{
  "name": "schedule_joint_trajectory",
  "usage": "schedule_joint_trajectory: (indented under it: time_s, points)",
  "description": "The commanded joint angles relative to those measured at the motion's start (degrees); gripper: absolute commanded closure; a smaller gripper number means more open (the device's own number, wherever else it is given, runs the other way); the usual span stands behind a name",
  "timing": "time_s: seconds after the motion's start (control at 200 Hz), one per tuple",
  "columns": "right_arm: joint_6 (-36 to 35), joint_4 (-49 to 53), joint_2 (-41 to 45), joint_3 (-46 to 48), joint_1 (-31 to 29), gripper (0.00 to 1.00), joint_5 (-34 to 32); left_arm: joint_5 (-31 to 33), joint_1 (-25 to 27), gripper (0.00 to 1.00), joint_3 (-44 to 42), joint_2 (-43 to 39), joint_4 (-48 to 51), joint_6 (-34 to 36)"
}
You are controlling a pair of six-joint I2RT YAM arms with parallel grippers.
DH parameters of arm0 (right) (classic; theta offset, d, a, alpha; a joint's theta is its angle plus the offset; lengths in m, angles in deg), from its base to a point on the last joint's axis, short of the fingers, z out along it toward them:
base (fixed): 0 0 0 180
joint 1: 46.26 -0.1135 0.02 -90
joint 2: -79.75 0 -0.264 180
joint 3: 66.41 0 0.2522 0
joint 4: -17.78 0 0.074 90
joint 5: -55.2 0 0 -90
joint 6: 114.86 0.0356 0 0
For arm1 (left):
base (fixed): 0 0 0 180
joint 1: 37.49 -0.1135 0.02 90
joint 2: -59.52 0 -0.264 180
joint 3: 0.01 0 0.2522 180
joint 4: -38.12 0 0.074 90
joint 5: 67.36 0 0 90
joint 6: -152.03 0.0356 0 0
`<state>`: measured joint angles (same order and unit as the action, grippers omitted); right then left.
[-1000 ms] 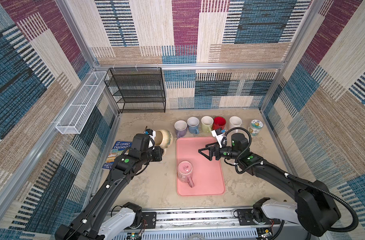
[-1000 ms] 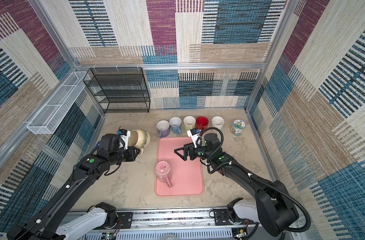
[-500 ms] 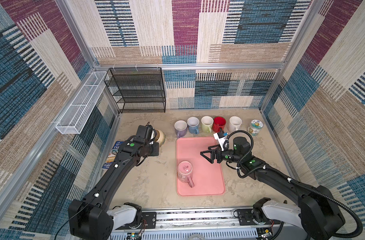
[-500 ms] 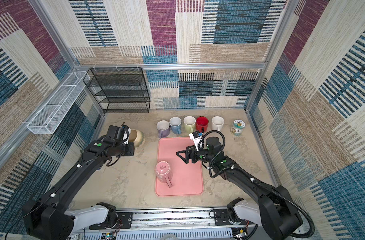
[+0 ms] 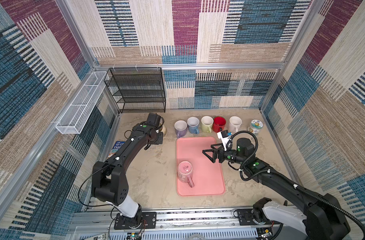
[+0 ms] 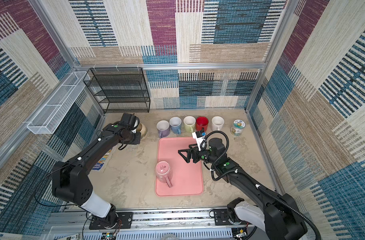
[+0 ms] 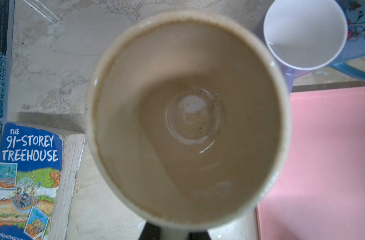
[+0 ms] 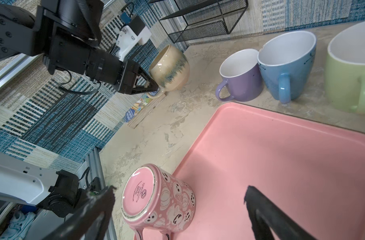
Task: Turn the mug right side up
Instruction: 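Lower the cream mug upright beside the purple mug with the left gripper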
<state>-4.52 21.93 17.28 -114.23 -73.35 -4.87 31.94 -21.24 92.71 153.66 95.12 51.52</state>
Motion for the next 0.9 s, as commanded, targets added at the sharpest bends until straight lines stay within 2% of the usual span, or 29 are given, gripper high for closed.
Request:
schedule_joint_trajectory:
  time_s: [0.0, 0.406, 0.896]
  points:
    - [0.0, -1.3, 0.5, 0.3, -0.1, 0.0, -1.0, 1.7, 0.0, 1.0, 2.7, 3.0, -4.1, 0.4]
    - [-0.6, -0.3, 0.5, 0.0, -0.1, 0.0, -2.4, 1.0, 0.0, 1.0, 9.4, 14.0, -5.6, -0.4]
    - [-1.0, -1.4, -0.5, 0.2, -0.1, 0.0, -1.6, 0.6, 0.1, 1.0, 14.6, 21.1, -5.9, -0.2]
